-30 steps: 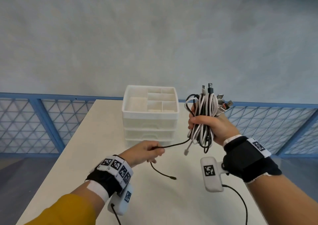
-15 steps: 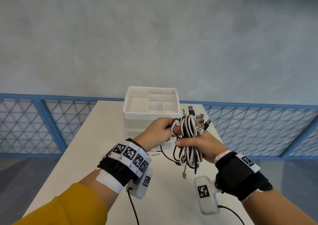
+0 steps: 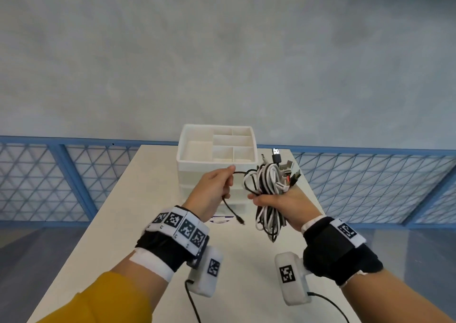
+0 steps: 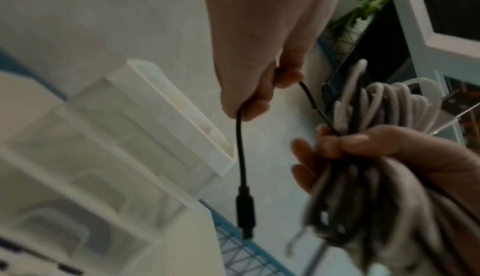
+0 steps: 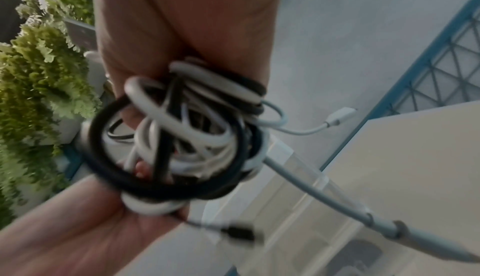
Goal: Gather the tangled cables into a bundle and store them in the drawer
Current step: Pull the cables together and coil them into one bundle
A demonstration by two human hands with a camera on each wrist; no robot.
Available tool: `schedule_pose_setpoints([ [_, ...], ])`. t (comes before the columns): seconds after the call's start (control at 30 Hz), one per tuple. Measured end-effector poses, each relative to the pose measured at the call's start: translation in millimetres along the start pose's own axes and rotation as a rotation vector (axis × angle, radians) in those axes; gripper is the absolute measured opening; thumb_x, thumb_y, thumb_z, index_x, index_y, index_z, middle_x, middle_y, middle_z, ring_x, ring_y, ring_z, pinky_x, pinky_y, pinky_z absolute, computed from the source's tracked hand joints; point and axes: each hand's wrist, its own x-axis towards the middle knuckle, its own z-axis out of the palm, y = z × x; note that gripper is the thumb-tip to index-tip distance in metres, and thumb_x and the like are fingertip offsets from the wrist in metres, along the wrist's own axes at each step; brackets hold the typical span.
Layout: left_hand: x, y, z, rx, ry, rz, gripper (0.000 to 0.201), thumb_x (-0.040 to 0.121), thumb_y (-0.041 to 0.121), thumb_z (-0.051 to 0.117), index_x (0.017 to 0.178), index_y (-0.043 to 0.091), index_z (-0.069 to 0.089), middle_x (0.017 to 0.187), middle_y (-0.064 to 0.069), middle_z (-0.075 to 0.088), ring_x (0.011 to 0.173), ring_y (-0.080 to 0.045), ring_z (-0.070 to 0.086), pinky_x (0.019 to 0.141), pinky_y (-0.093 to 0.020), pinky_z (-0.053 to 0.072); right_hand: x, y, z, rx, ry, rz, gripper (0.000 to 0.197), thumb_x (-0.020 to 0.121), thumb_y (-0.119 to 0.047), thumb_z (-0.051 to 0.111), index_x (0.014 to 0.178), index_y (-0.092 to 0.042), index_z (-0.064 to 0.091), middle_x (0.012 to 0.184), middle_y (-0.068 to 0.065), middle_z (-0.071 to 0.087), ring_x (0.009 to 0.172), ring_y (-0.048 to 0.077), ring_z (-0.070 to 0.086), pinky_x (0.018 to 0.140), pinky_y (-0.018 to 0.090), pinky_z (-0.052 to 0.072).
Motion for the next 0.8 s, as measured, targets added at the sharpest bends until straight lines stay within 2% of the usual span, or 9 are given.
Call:
schedule_pose_setpoints([
  [0.1,1,2,13,-0.193,0.058,-0.001,0.018,0.088,0.014,0.053,0.071,0.013,0.048,0.061,-0.002,0.046,0.051,-0.011,0.040,0.052,-0.024,0.034,0,2,15,-0.032,0.025,-0.063,0.030,0.066,0.013,0.069,0.094,0.002,0.066,0.093,0.020,0.071,0.087,0.020,0.069,0.079,0.030,0.057],
  [0.2,4,4,16,-0.298,0.072,-0.006,0.021,0.084,0.004,0.054,0.068,0.014,0.046,0.061,-0.002,0.049,0.055,-0.012,0.046,0.054,-0.024,0.038,1,4,23,-0.043,0.047,-0.100,0.026,0.066,0.018,0.066,0.088,0.004,0.063,0.075,0.009,0.065,0.066,0.003,0.062,0.063,0.017,0.053],
  [0.3,8,3,19,-0.355,0.076,-0.033,0.024,0.084,0.001,0.053,0.065,0.014,0.046,0.059,-0.003,0.049,0.055,-0.013,0.049,0.051,-0.023,0.042,3,9,30,-0.025,0.041,-0.079,0.031,0.065,0.015,0.069,0.093,0.000,0.064,0.080,0.006,0.066,0.067,0.001,0.062,0.063,0.014,0.052],
  [0.37,9,1,22,-0.406,0.069,-0.055,0.006,0.084,0.004,0.052,0.079,0.004,0.054,0.074,-0.013,0.055,0.068,-0.020,0.056,0.063,-0.029,0.048,6,14,30,0.030,0.040,-0.053,0.039,0.066,0.011,0.073,0.101,-0.002,0.065,0.093,0.009,0.070,0.080,0.004,0.066,0.069,0.014,0.052],
  [0.43,9,-3,25,-0.449,0.066,-0.075,0.024,0.086,0.008,0.051,0.107,-0.005,0.055,0.097,-0.021,0.056,0.089,-0.029,0.057,0.083,-0.038,0.049,10,19,29,0.057,0.056,-0.025,0.042,0.066,0.009,0.074,0.104,-0.003,0.064,0.099,0.012,0.071,0.086,0.011,0.067,0.071,0.015,0.053],
  [0.47,10,-4,27,-0.460,0.056,-0.082,0.029,0.088,0.011,0.050,0.112,-0.006,0.053,0.100,-0.022,0.055,0.094,-0.030,0.057,0.090,-0.042,0.048,11,21,28,0.059,0.069,-0.013,0.041,0.066,0.009,0.074,0.104,-0.003,0.064,0.099,0.013,0.071,0.086,0.013,0.067,0.070,0.015,0.053],
  [0.57,14,-7,30,-0.445,-0.017,-0.097,0.029,0.095,0.025,0.043,0.090,0.002,0.059,0.084,-0.013,0.062,0.082,-0.023,0.060,0.083,-0.035,0.048,13,26,25,0.064,0.128,0.016,0.037,0.067,0.010,0.072,0.101,-0.003,0.065,0.090,0.012,0.070,0.075,0.009,0.067,0.063,0.014,0.053],
  [0.67,25,-26,19,-0.386,0.026,-0.149,0.043,0.096,0.039,0.033,0.092,0.006,0.061,0.080,-0.006,0.062,0.076,-0.019,0.057,0.076,-0.031,0.046,17,28,17,0.055,0.211,0.009,0.027,0.068,0.011,0.070,0.093,0.002,0.066,0.076,0.007,0.067,0.062,0.004,0.064,0.059,0.016,0.053],
  [0.8,43,-58,-17,-0.412,0.286,-0.346,0.020,0.091,0.011,0.046,0.071,0.011,0.051,0.071,-0.004,0.048,0.064,-0.018,0.047,0.062,-0.028,0.039,24,34,-3,0.009,0.279,0.045,0.031,0.067,0.008,0.071,0.096,0.007,0.060,0.074,0.011,0.063,0.063,0.017,0.059,0.052,0.019,0.052],
])
